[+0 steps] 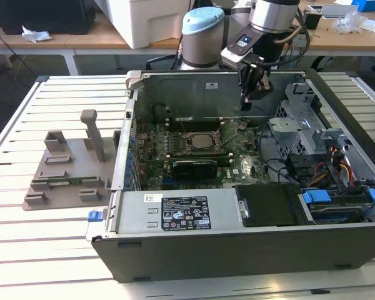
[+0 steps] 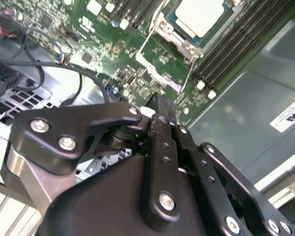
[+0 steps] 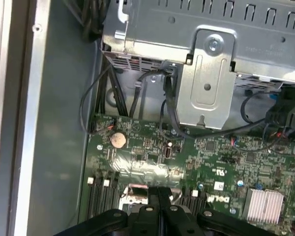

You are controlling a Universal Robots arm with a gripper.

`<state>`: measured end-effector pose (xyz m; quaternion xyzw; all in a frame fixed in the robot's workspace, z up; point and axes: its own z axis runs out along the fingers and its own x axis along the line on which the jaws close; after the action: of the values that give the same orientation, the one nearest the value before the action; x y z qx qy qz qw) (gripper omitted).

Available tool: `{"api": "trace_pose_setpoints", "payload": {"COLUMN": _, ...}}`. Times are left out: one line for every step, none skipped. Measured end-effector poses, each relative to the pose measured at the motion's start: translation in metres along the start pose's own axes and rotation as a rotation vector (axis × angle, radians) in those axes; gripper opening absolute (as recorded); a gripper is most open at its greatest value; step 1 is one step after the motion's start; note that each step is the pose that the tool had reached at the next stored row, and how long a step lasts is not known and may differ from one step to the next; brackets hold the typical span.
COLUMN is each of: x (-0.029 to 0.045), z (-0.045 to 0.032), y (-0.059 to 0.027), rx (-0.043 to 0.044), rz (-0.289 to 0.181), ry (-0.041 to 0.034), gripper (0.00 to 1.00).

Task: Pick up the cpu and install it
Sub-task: 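Close the cpu cover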

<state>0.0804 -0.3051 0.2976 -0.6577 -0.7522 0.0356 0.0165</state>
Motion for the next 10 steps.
{"api": "trace_pose_setpoints", "payload": {"x": 0.0, "z": 0.0015, "y": 0.0006, "rx": 0.0002, "rz": 0.002, "ry": 0.0001, "gripper": 0.11}}
{"api": "trace_pose_setpoints", "payload": {"x": -0.0001, "z": 0.0054, "y": 0.0021, "rx": 0.0006, "rz": 0.007, "ry": 0.0006, "gripper": 0.11}}
{"api": "trace_pose_setpoints", "payload": {"x": -0.0002, "z": 0.01, "y": 0.004, "rx": 0.0008, "rz": 0.013, "ry": 0.0008, "gripper": 0.11}}
{"api": "trace_pose_setpoints", "payload": {"x": -0.0003, "z": 0.0138, "y": 0.0054, "rx": 0.0008, "rz": 0.016, "ry": 0.0012, "gripper": 0.11}}
{"api": "trace_pose_setpoints", "payload": {"x": -0.0003, "z": 0.0169, "y": 0.0062, "rx": 0.0008, "rz": 0.017, "ry": 0.0014, "gripper": 0.11}}
{"api": "trace_pose_setpoints", "payload": {"x": -0.0003, "z": 0.0199, "y": 0.007, "rx": 0.0009, "rz": 0.018, "ry": 0.0014, "gripper": 0.11}}
{"api": "trace_pose_setpoints", "payload": {"x": -0.0003, "z": 0.0234, "y": 0.0073, "rx": 0.0009, "rz": 0.019, "ry": 0.0014, "gripper": 0.11}}
{"api": "trace_pose_setpoints", "payload": {"x": -0.0002, "z": 0.0252, "y": 0.0075, "rx": 0.0009, "rz": 0.019, "ry": 0.0014, "gripper": 0.11}}
{"api": "trace_pose_setpoints", "payload": {"x": -0.0002, "z": 0.0272, "y": 0.0077, "rx": 0.0009, "rz": 0.019, "ry": 0.0013, "gripper": 0.11}}
{"api": "trace_pose_setpoints", "payload": {"x": -0.0001, "z": 0.029, "y": 0.0079, "rx": 0.0009, "rz": 0.019, "ry": 0.0014, "gripper": 0.11}}
